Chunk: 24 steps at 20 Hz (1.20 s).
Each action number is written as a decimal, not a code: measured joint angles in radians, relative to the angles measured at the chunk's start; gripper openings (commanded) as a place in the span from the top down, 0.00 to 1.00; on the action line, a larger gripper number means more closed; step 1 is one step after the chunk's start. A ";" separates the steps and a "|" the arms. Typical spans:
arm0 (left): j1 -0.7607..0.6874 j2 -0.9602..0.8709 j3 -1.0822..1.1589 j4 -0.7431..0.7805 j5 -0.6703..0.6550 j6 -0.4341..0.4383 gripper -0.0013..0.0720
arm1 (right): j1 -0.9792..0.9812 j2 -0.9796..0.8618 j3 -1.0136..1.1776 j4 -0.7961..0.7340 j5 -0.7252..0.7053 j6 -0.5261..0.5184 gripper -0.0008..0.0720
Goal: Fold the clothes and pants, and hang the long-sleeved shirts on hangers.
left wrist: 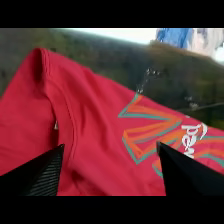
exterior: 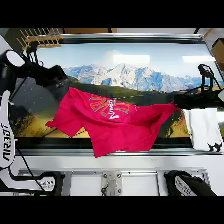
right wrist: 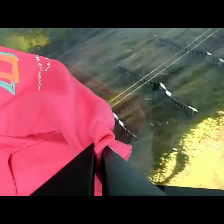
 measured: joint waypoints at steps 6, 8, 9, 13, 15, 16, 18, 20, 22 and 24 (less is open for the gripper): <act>-0.124 0.219 -0.582 -0.007 0.072 0.007 0.14 | 0.002 -0.006 -0.006 0.043 -0.011 0.000 0.97; -0.179 0.282 -0.758 -0.031 0.147 -0.011 0.14 | 0.003 -0.007 -0.006 0.060 -0.014 0.000 0.97; -0.199 0.302 -0.819 -0.053 0.188 -0.018 0.14 | 0.003 -0.007 -0.006 0.064 -0.015 0.000 0.97; -0.257 0.340 -0.959 -0.149 0.354 -0.031 0.14 | 0.004 -0.007 -0.006 0.077 -0.017 0.000 0.97; -0.281 0.343 -0.984 -0.178 0.417 -0.036 0.14 | 0.004 -0.007 -0.006 0.078 -0.017 0.000 0.97; -0.291 0.340 -0.991 -0.188 0.436 -0.036 0.14 | 0.004 -0.007 -0.006 0.079 -0.017 0.000 0.97; -0.307 0.317 -1.000 -0.203 0.460 -0.037 0.14 | 0.004 -0.007 -0.006 0.080 -0.017 0.000 0.97; -0.315 0.293 -1.001 -0.230 0.479 -0.040 0.14 | 0.004 -0.007 -0.006 0.080 -0.017 0.000 0.97; -0.323 0.272 -0.988 -0.257 0.495 -0.040 0.14 | 0.004 -0.007 -0.006 0.080 -0.016 0.000 0.97; -0.342 0.249 -0.966 -0.270 0.508 -0.040 0.14 | 0.004 -0.007 -0.006 0.080 -0.017 0.000 0.97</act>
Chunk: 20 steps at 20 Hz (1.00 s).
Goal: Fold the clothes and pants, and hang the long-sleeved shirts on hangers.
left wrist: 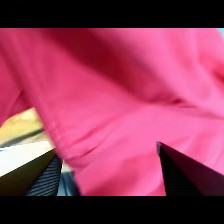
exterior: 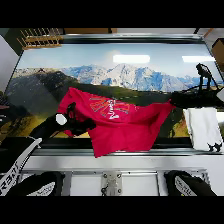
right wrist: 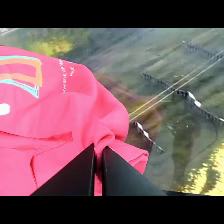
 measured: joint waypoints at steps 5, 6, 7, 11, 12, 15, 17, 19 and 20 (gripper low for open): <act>-0.042 -0.054 0.091 -0.008 -0.023 0.002 0.97 | 0.000 0.000 0.000 0.000 0.000 0.000 0.97; -0.045 -0.053 0.110 -0.007 -0.039 0.006 0.97 | 0.000 0.000 0.000 0.000 0.001 0.000 0.97; -0.047 -0.045 0.129 0.000 -0.053 0.013 0.97 | 0.000 0.000 0.000 0.000 0.000 0.000 0.97; -0.020 0.047 0.259 0.071 -0.154 0.024 0.97 | -0.001 0.000 0.016 -0.023 0.002 0.000 0.97; 0.003 0.084 0.311 0.084 -0.187 0.027 0.97 | -0.001 0.000 0.039 -0.036 0.002 0.000 0.97; 0.086 0.200 0.492 0.103 -0.266 0.031 0.97 | -0.002 -0.001 0.175 -0.074 0.002 0.000 0.97; 0.145 0.284 0.637 0.107 -0.299 0.031 0.97 | -0.003 -0.001 0.313 -0.085 0.001 0.000 0.97; 0.191 0.360 0.769 0.108 -0.312 0.031 0.97 | -0.003 0.001 0.457 -0.093 0.000 0.000 0.97; 0.210 0.393 0.824 0.111 -0.312 0.032 0.97 | -0.003 0.004 0.530 -0.098 0.000 0.000 0.97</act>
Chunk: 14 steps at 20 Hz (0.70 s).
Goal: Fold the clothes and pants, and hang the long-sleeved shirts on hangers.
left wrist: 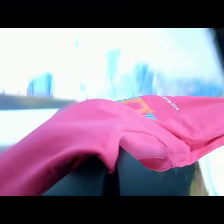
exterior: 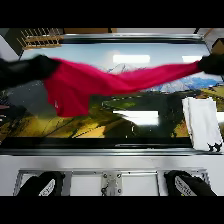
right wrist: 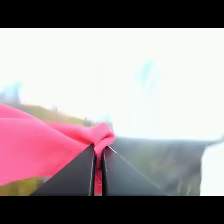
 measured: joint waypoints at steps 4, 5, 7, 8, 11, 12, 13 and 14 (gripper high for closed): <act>0.042 0.106 0.137 0.000 -0.012 0.000 0.97 | 0.001 0.034 0.200 0.000 0.000 0.000 0.97; 0.040 0.120 0.147 0.000 -0.024 0.000 0.97 | 0.001 0.046 0.223 0.000 0.006 0.000 0.97; 0.021 0.138 0.135 0.000 -0.055 -0.001 0.97 | 0.001 0.064 0.246 0.005 0.034 0.000 0.97; 0.010 0.143 0.108 0.004 -0.068 -0.001 0.97 | 0.001 0.069 0.245 0.007 0.058 0.000 0.97; -0.022 0.148 -0.057 0.075 -0.064 -0.023 0.97 | 0.006 0.079 0.160 0.006 0.107 0.000 0.97; -0.026 0.143 -0.120 0.102 -0.046 -0.032 0.97 | 0.013 0.083 0.101 0.006 0.114 0.000 0.97; -0.026 0.132 -0.181 0.124 -0.020 -0.037 0.97 | 0.020 0.087 0.036 0.003 0.114 0.000 0.97; -0.025 0.114 -0.227 0.132 -0.002 -0.038 0.97 | 0.028 0.092 -0.035 0.001 0.112 0.000 0.97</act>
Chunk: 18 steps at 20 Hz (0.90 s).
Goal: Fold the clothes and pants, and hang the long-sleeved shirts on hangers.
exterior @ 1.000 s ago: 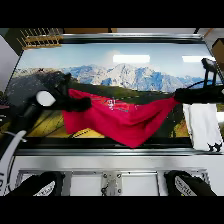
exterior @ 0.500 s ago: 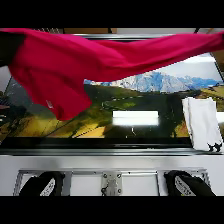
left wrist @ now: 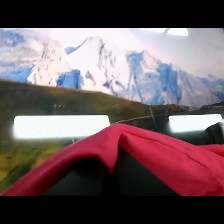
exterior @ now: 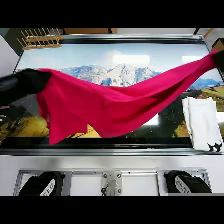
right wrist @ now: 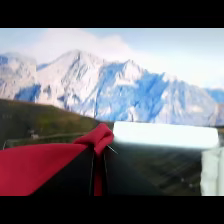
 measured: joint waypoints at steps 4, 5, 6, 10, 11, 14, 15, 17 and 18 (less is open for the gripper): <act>-0.027 -0.078 -0.153 0.017 -0.006 0.047 0.97 | 0.018 0.035 -0.286 -0.013 -0.052 0.000 0.97; -0.043 -0.090 -0.209 0.018 -0.019 0.054 0.97 | 0.020 0.048 -0.349 -0.013 -0.057 0.000 0.97; -0.057 -0.098 -0.264 0.020 -0.026 0.058 0.78 | 0.021 0.060 -0.400 -0.013 -0.061 0.000 0.97; -0.098 -0.144 -0.439 0.021 -0.026 0.064 0.21 | 0.023 0.087 -0.528 -0.019 -0.072 0.000 0.97; -0.102 -0.157 -0.460 0.022 -0.023 0.063 0.21 | 0.023 0.090 -0.542 -0.020 -0.074 0.000 0.97; -0.109 -0.204 -0.492 0.025 -0.023 0.055 0.21 | 0.023 0.095 -0.565 -0.020 -0.075 0.000 0.97; -0.111 -0.224 -0.498 0.028 -0.021 0.055 0.21 | 0.023 0.097 -0.568 -0.020 -0.075 0.000 0.97; -0.112 -0.264 -0.505 0.028 -0.020 0.053 0.21 | 0.023 0.097 -0.573 -0.020 -0.076 0.000 0.97; -0.113 -0.285 -0.507 0.028 -0.021 0.053 0.21 | 0.023 0.098 -0.574 -0.020 -0.075 0.000 0.97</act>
